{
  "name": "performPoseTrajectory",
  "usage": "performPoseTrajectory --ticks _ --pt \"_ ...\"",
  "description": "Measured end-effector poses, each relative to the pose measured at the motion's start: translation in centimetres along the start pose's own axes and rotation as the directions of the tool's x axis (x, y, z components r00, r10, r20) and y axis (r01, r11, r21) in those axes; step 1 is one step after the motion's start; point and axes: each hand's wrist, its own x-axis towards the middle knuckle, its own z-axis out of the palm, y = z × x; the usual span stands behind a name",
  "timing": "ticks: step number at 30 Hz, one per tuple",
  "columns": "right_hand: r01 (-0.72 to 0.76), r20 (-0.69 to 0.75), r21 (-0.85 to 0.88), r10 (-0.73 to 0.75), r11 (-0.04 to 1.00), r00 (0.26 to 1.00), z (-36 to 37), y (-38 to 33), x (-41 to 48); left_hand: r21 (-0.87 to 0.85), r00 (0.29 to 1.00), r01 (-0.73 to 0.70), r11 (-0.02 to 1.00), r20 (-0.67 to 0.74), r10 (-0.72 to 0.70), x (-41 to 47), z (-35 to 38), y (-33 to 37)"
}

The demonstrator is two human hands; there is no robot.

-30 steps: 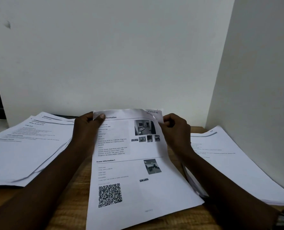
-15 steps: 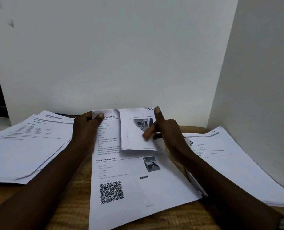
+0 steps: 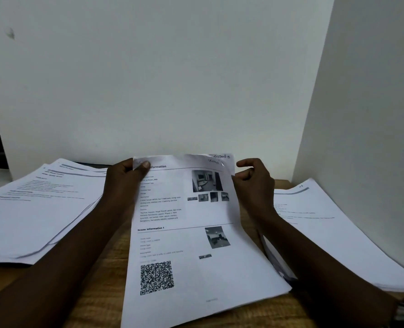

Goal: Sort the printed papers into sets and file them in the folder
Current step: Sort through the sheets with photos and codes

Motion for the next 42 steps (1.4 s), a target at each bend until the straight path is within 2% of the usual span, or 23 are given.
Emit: performPoseTrajectory --ticks 10,14,16,18,20,22,23,25,27,29,34,36,42 --pt "0.078 -0.084 -0.083 -0.085 0.993 0.993 0.7 0.3 -0.2 -0.013 0.998 0.003 1.0 -0.055 -0.004 0.0 0.3 0.1" --pt "0.274 -0.084 -0.106 -0.283 0.956 0.955 1.3 0.6 -0.4 -0.002 0.996 0.003 1.0 -0.089 -0.003 0.3 -0.2 -0.1" --pt "0.311 -0.006 -0.005 -0.311 0.95 0.95 1.3 0.6 -0.5 0.009 0.994 0.005 1.0 -0.108 -0.004 0.5 -0.5 -0.1" --pt "0.235 0.187 0.132 -0.257 0.963 0.948 1.4 0.0 -1.0 0.032 0.993 0.002 0.999 -0.12 0.002 0.6 -0.8 -0.2" --pt "0.168 0.35 0.142 -0.208 0.976 0.913 1.5 -0.5 -1.5 0.058 0.992 -0.006 0.998 -0.122 0.013 0.6 -0.8 -0.2" --pt "0.087 0.422 0.146 -0.141 0.985 0.896 1.6 -0.7 -1.7 0.065 0.994 -0.012 0.998 -0.11 0.019 0.5 -0.8 -0.1" --pt "0.054 0.407 0.171 -0.12 0.984 0.906 1.6 -0.7 -1.7 0.063 0.995 -0.013 0.998 -0.097 0.019 0.5 -0.7 0.0" --pt "0.036 0.274 0.202 -0.092 0.979 0.957 1.6 -0.6 -1.4 0.038 0.997 -0.013 0.999 -0.07 0.015 0.3 -0.5 0.1" --pt "0.021 0.134 0.145 -0.04 0.989 0.99 1.4 -0.3 -0.9 0.017 0.999 -0.015 1.0 -0.042 0.016 0.1 -0.2 0.3" --pt "-0.007 0.071 0.084 0.001 0.996 0.998 1.0 0.0 -0.4 0.021 1.0 -0.015 1.0 -0.013 0.016 0.1 -0.2 0.3" --pt "-0.09 0.044 0.053 0.088 0.994 0.995 0.4 0.2 0.0 0.017 1.0 0.003 1.0 0.028 -0.003 0.1 -0.3 0.4" --pt "-0.061 0.025 0.072 0.059 0.996 0.998 0.3 0.2 0.0 0.018 1.0 0.002 1.0 0.019 -0.003 0.1 -0.3 0.3" --pt "0.051 -0.006 -0.025 -0.051 0.998 0.999 0.3 -0.1 0.0 -0.003 1.0 0.018 1.0 -0.004 -0.018 0.2 -0.2 0.1"
